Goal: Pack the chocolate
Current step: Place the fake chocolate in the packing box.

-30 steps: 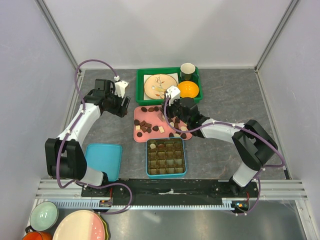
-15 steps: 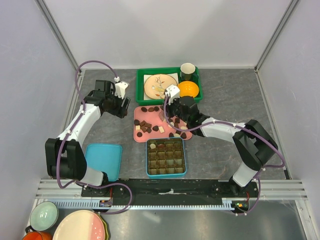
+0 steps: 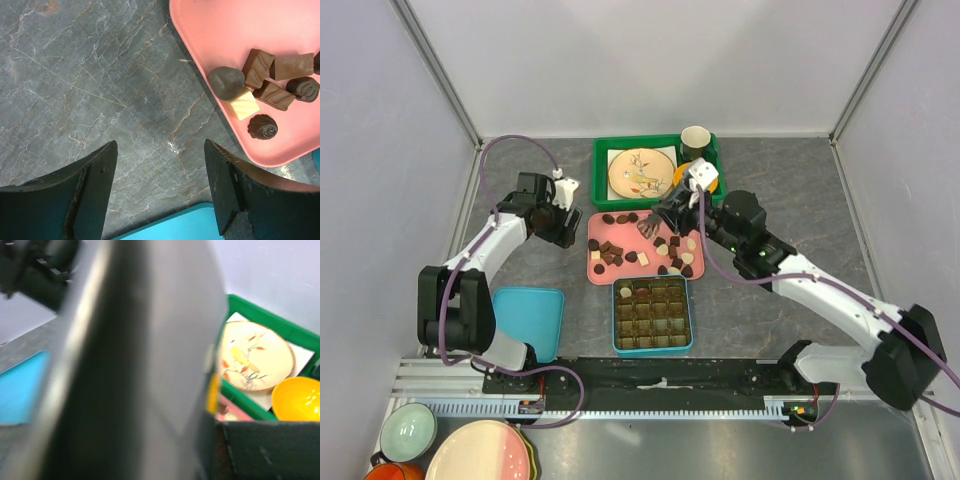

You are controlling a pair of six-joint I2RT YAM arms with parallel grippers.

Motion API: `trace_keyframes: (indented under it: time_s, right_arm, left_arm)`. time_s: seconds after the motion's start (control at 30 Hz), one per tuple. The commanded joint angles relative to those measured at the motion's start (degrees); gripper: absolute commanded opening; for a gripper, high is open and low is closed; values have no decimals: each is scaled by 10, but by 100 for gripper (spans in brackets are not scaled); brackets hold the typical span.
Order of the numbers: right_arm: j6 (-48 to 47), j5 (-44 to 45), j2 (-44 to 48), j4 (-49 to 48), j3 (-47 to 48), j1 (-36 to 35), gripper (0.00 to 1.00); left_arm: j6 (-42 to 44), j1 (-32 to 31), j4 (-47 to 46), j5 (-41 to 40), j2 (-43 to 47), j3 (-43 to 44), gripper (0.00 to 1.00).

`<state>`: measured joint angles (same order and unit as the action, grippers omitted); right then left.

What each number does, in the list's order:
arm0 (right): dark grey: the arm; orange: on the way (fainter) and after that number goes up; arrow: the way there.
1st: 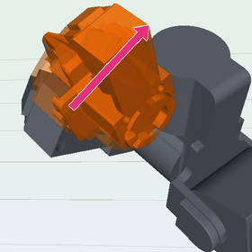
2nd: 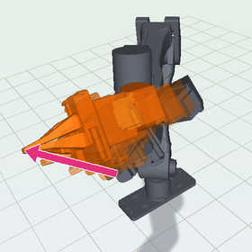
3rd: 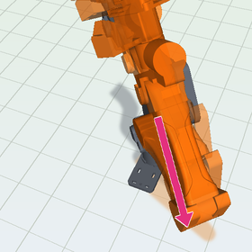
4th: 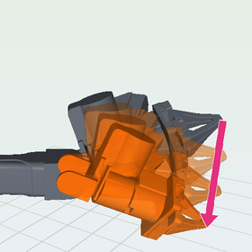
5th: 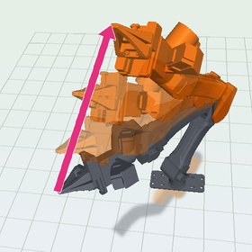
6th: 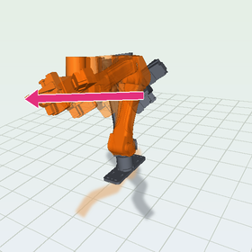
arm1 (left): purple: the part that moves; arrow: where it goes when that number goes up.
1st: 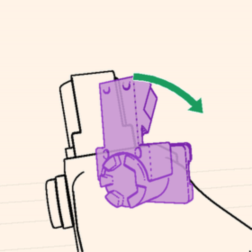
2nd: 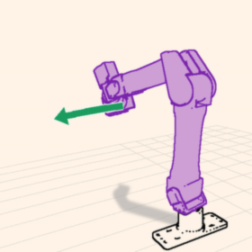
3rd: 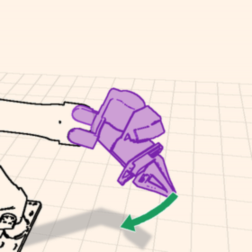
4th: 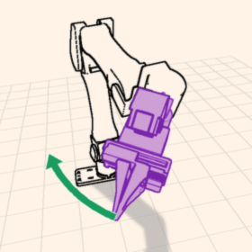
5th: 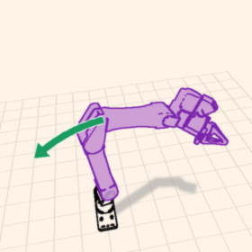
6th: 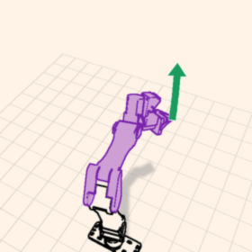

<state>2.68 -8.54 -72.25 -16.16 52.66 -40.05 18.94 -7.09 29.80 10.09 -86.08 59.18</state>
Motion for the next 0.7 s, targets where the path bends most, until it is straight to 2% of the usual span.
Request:
trace_keyframes:
  time_s: [0.0, 0.2, 0.4, 0.5, 0.67]
  right_arm:
    - [35, -54, 60, 72, -47, -9, 14]
    - [41, -75, 84, 108, -69, -23, 17]
    - [43, -76, 74, 100, -74, -27, 19]
    - [44, -75, 68, 98, -77, -28, 22]
    - [44, -62, 68, 97, -85, -36, 34]
  left_arm:
    - [0, 4, -33, -6, -7, -8, 77]
    - [-5, 4, -33, -5, 2, -13, 77]
    - [-7, 4, -24, -9, 24, -17, 77]
    - [-6, 4, -19, -10, 38, -20, 77]
    - [-5, 4, -14, -10, 56, -27, 79]
